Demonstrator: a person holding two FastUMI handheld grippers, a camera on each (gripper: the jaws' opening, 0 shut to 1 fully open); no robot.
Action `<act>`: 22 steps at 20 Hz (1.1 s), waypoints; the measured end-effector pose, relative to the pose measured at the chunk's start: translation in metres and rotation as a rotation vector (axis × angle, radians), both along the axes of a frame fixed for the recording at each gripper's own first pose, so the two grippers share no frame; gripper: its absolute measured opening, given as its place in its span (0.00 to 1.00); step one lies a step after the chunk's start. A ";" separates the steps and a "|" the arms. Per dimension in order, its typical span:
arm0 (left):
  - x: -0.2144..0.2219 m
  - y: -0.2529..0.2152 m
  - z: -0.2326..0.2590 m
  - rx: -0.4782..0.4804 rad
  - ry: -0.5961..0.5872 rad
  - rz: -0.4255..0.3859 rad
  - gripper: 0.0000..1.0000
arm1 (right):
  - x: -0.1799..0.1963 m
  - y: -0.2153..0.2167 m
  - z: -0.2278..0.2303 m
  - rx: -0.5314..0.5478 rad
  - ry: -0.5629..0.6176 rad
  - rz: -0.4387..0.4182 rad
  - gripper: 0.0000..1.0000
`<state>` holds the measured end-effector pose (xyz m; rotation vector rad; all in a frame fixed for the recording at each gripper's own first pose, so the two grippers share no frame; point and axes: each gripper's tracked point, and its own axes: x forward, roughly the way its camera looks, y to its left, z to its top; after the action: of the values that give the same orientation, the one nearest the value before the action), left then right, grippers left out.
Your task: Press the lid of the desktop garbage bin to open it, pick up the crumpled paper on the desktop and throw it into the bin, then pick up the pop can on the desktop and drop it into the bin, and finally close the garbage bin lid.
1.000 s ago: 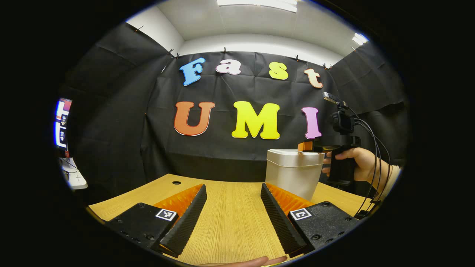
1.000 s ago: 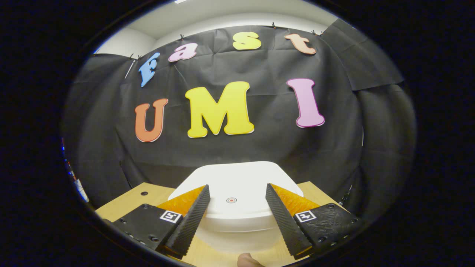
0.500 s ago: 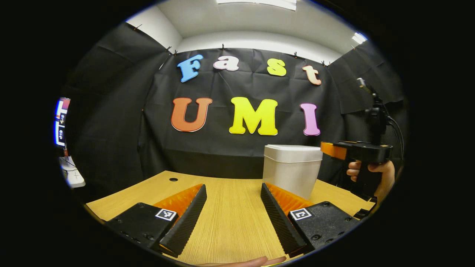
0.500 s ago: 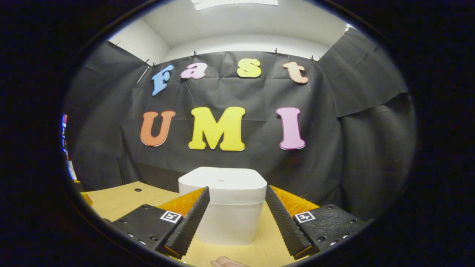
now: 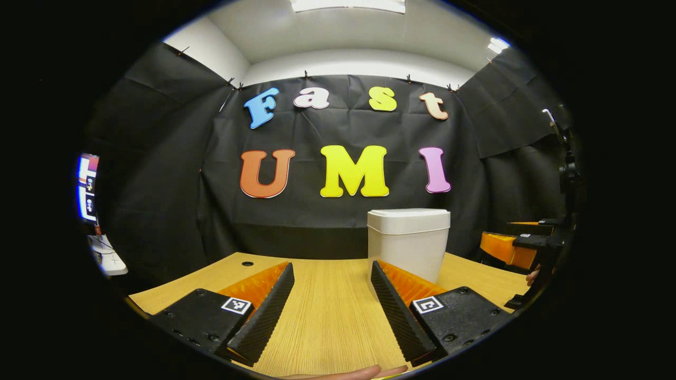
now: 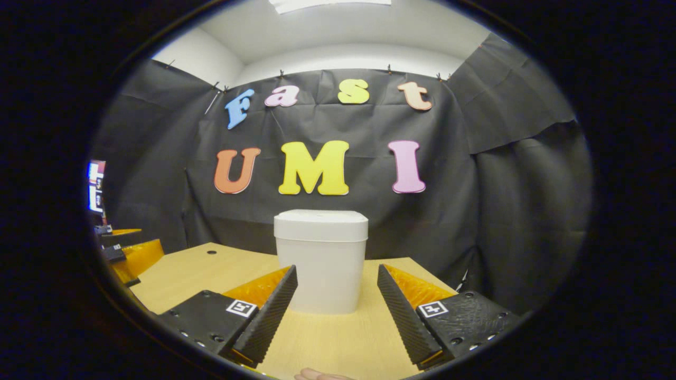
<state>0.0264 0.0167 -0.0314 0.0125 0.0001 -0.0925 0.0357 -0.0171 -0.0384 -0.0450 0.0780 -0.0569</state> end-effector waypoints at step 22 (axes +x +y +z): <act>-0.003 -0.027 -0.017 -0.027 0.045 -0.034 0.95 | -0.033 -0.021 -0.003 -0.028 -0.037 0.000 0.96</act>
<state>0.0236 -0.0100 -0.0482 -0.0170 0.0436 -0.1269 0.0023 -0.0379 -0.0411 -0.0716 0.0406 -0.0589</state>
